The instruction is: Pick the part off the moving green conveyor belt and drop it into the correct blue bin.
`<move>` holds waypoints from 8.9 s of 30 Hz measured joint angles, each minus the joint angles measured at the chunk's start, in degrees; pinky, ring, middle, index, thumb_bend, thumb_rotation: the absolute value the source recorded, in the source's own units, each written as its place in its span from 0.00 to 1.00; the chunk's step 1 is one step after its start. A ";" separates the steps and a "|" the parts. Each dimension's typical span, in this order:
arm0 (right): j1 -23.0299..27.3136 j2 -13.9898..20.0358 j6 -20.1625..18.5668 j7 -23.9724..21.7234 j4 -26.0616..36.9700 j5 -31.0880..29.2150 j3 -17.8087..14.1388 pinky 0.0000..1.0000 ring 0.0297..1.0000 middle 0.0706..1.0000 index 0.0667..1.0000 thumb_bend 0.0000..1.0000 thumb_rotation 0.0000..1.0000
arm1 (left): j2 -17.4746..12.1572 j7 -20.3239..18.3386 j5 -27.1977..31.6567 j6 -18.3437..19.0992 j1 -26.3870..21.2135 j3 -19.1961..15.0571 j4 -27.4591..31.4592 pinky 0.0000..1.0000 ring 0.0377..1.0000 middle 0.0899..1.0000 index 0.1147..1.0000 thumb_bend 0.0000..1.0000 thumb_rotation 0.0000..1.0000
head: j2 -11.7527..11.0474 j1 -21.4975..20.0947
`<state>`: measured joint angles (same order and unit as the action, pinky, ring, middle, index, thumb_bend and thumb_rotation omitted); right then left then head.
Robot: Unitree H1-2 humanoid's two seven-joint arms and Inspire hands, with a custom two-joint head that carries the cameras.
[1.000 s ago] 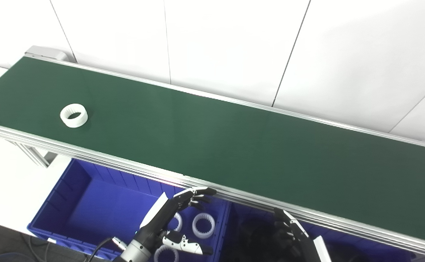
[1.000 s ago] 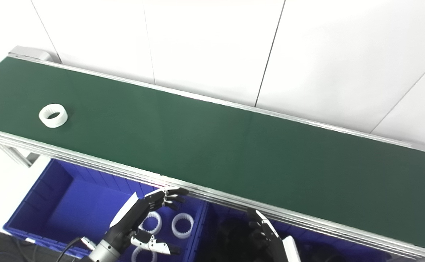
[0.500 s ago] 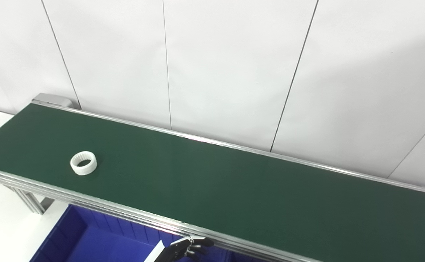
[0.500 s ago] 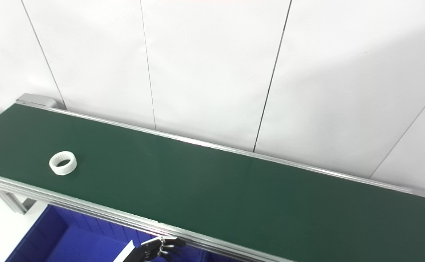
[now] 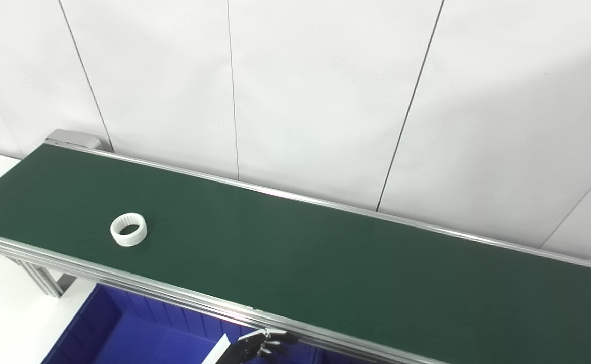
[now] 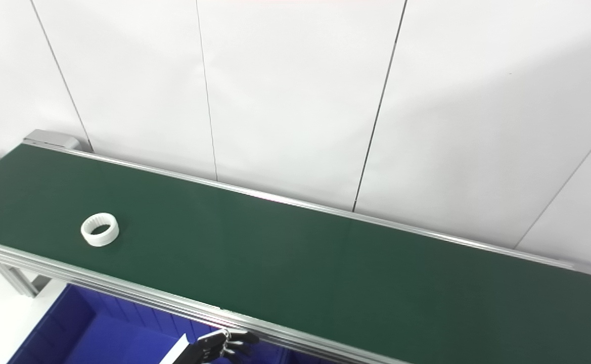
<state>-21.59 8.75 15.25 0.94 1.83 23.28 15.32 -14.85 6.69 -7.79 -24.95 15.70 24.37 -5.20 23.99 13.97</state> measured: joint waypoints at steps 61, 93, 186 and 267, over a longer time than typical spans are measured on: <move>4.37 -0.93 1.95 2.02 -5.70 0.41 -0.15 0.62 0.74 0.77 0.79 1.00 0.14 | 4.86 13.18 -36.52 21.64 -22.43 -24.67 -6.06 1.00 0.99 1.00 0.95 0.87 0.25 | -1.41 -1.32; 3.57 -1.00 4.72 2.36 -5.57 -0.07 -0.21 0.59 0.73 0.77 0.79 1.00 0.15 | 1.83 4.70 -37.80 40.68 -20.19 -20.32 -2.67 0.88 0.96 0.99 0.95 0.87 0.10 | -0.79 -1.49; -1.04 -3.94 0.33 -0.58 6.83 -2.72 -0.31 0.77 0.83 0.85 0.87 0.92 0.25 | 0.25 8.42 -25.95 2.97 3.08 -21.96 12.70 0.36 0.45 0.45 0.44 0.48 0.00 | 19.60 -11.51; -3.00 -4.55 -7.22 -3.78 14.69 0.62 0.49 0.73 0.80 0.84 0.87 0.95 0.32 | 1.83 -22.31 18.10 2.27 3.68 -16.77 11.55 0.70 0.75 0.75 0.73 0.93 0.23 | 26.89 -22.85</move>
<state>-24.59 4.20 8.03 -2.84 16.52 23.90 15.81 -13.01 -15.62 10.30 -22.68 19.38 7.60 6.35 50.89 -8.88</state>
